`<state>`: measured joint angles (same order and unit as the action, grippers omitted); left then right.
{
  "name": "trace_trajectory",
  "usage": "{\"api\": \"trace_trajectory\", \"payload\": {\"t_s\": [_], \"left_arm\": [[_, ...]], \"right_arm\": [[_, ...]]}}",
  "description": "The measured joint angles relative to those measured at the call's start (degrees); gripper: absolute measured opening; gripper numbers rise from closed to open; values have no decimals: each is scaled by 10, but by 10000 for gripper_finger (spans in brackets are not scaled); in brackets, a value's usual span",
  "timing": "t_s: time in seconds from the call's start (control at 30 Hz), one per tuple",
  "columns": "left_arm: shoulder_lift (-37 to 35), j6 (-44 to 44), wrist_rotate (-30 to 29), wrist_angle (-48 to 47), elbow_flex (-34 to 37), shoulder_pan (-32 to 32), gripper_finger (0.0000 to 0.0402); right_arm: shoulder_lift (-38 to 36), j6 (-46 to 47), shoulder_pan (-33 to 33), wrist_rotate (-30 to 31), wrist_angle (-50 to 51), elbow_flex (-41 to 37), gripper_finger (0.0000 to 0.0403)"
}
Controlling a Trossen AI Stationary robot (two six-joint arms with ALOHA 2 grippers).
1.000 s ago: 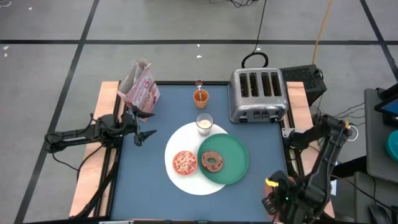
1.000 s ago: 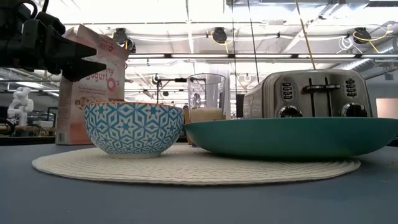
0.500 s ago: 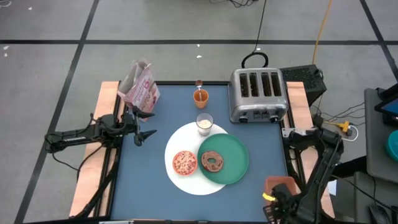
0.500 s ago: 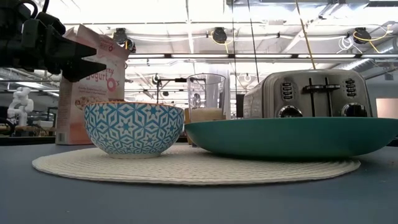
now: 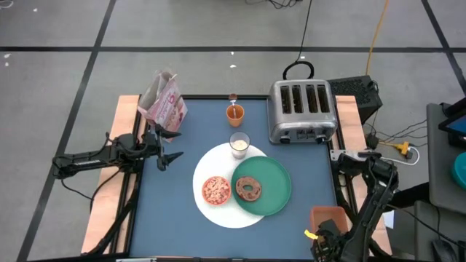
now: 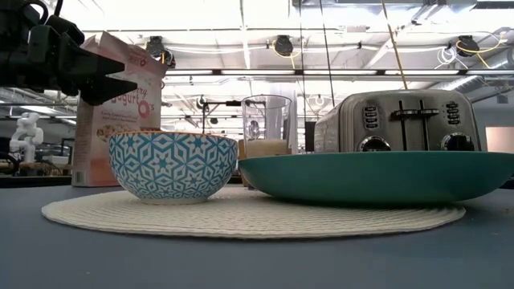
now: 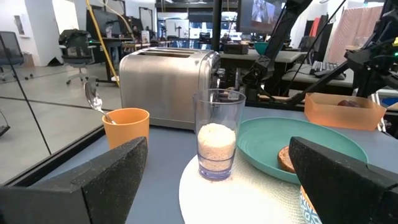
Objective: Arrange a breakfast setting
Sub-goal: Put the red apple on the green plate beside the toasted bagel
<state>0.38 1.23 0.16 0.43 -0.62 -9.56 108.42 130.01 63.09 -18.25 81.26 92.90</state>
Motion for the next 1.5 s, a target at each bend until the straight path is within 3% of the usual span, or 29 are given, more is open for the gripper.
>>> {"api": "trace_trajectory", "payload": {"t_s": [0.5,0.87,1.0,1.5], "left_arm": [[0,0,0,0,0,0,392],[0,2,0,0,0,0,392],[0,2,0,0,0,0,392],[0,1,0,0,0,0,392]], "right_arm": [[0,-2,0,1,-4,0,202],[0,-2,0,1,-5,0,315],[3,-2,0,1,-4,0,338],[41,9,4,2,-2,0,343]]}}
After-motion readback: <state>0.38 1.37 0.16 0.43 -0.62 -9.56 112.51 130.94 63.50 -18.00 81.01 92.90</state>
